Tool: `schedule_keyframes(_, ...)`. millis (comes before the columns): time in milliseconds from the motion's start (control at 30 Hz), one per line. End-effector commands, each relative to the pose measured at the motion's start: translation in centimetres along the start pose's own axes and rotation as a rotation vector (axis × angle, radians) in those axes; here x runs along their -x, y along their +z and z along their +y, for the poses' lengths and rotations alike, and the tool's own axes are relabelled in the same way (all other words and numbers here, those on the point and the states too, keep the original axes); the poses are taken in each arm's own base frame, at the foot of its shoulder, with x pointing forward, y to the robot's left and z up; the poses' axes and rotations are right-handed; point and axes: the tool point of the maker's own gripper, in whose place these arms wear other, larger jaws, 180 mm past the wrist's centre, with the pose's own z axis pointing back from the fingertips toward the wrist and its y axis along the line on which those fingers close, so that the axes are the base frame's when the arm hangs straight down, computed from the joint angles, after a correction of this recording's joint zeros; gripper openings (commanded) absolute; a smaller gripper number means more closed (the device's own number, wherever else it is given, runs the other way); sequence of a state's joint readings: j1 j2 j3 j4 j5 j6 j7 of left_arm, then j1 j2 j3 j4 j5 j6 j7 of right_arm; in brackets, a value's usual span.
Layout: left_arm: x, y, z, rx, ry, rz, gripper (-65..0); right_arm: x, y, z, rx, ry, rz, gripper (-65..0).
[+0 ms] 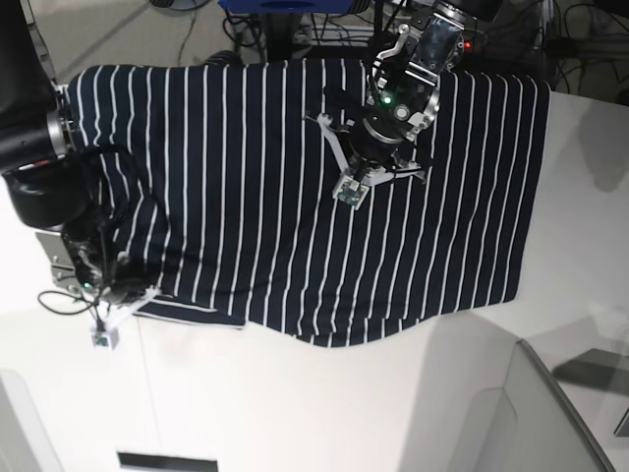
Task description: Layout the t-shirt on the table in an organized manner, then fold the t-shirt properly
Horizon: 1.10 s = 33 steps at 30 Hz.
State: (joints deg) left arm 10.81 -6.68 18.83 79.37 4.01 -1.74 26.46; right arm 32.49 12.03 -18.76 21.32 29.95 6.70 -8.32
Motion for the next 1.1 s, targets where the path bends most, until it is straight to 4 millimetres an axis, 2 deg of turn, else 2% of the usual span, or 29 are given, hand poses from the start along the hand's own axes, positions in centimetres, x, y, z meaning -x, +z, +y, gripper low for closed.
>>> schedule_keyframes(0, 1.1, 0.1, 0.8, -0.018, -0.013, 0.043, -65.0, -3.4, 0.4, -0.7, 0.005, 0.003, -0.072, -64.2)
schedule_keyframes(167, 1.9, 0.3, 2.0, -0.035, -0.034, 0.056, -65.0, -6.7, 1.2, -2.8, 0.039, 0.009, -0.161, -63.8)
schedule_keyframes(400, 2.2, 0.6, 3.4, -0.056, -0.060, 0.062, -65.0, -11.7, 2.6, -4.5, 0.067, 0.017, -0.243, -63.6)
schedule_keyframes(500, 2.0, 0.6, 3.5, -0.058, -0.062, 0.058, -65.0, -13.8, 3.1, -4.4, 0.067, 0.020, -0.303, -63.2)
schedule_keyframes(633, 1.8, 0.5, 3.7, -0.062, -0.061, 0.055, -65.0, -14.8, 3.4, -4.3, 0.065, 0.022, -0.334, -63.0)
schedule_keyframes(767, 1.6, 0.5, 3.8, -0.063, -0.062, 0.052, -65.0, -16.9, 4.3, -4.2, 0.064, 0.026, -0.462, -63.0)
schedule_keyframes(900, 1.2, 0.7, 3.8, -0.065, -0.063, 0.044, -65.0, -18.1, 4.8, -4.1, 0.062, 0.031, -0.525, -63.0)
schedule_keyframes(1067, -1.2, 1.9, 6.7, -0.136, -0.014, -0.028, -65.0, -19.6, 5.1, -2.4, 0.043, 0.129, -0.544, -63.0)
